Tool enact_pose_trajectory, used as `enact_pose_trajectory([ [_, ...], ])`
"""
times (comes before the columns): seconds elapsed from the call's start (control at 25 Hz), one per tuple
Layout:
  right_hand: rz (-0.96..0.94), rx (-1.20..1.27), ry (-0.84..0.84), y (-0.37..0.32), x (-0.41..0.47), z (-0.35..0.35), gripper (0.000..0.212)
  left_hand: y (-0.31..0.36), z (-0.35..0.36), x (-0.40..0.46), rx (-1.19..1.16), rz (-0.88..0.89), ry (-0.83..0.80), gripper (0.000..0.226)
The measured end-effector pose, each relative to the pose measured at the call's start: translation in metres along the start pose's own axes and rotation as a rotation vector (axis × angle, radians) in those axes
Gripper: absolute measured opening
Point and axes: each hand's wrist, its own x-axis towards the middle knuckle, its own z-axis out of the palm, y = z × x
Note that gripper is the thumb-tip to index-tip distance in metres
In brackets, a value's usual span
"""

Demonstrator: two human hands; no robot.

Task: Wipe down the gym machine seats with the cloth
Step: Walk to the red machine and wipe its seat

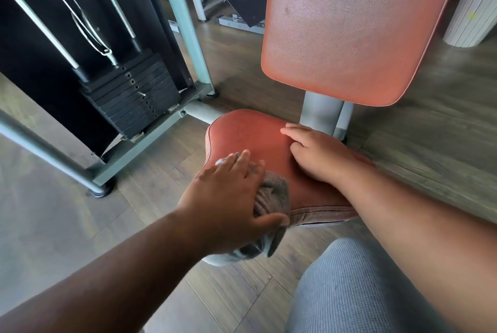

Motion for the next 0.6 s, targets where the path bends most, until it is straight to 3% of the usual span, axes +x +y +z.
enact_pose_trajectory([
  [0.2,-0.019,0.000,-0.004,-0.001,-0.001,-0.001,0.053,-0.006,-0.012,0.039,-0.057,-0.163,-0.005,0.107],
  [0.4,0.012,-0.007,-0.002,-0.002,-0.002,-0.002,0.053,0.020,0.000,-0.004,0.014,0.012,0.049,0.118],
  [0.6,0.008,-0.030,-0.016,-0.002,-0.002,0.001,0.054,0.003,0.000,-0.035,0.043,-0.098,0.037,0.120],
])
